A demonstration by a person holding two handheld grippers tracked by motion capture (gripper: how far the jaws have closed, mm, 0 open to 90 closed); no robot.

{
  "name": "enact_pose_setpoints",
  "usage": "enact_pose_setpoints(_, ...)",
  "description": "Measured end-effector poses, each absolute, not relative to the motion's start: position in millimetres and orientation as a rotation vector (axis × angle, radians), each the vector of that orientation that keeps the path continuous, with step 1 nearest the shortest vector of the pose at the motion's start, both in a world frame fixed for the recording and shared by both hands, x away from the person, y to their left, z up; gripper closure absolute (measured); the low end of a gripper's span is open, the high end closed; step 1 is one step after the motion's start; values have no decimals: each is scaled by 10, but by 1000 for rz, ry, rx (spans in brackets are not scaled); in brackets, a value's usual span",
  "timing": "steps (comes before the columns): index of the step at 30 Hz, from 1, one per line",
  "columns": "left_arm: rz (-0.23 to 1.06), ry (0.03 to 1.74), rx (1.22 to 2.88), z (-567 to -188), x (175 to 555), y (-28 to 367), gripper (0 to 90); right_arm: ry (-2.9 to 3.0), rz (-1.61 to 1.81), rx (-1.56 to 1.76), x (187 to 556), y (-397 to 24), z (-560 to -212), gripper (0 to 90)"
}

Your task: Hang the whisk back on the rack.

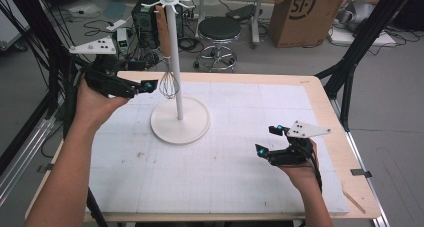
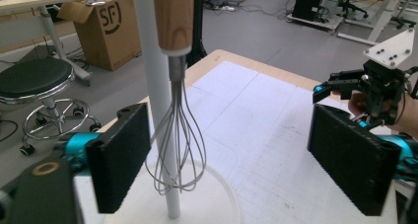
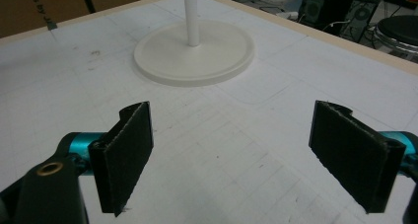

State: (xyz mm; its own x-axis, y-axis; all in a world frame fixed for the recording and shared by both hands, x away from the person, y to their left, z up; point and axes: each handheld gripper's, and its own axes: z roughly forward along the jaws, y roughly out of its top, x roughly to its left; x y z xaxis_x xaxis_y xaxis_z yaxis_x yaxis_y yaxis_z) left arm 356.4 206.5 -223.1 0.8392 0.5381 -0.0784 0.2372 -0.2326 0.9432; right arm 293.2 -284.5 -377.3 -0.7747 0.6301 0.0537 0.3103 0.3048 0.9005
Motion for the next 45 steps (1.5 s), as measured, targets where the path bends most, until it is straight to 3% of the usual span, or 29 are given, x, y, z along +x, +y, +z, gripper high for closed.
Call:
enact_pose_setpoints(13,166,490,1829,-2603,3397,1936,16,2249,1481,851,2929,-2899,-3754,162)
enact_pose_setpoints(45,123,483,1898,-3167,3175,1697,16,2268,1459,862,2941,-2884,-3775,162)
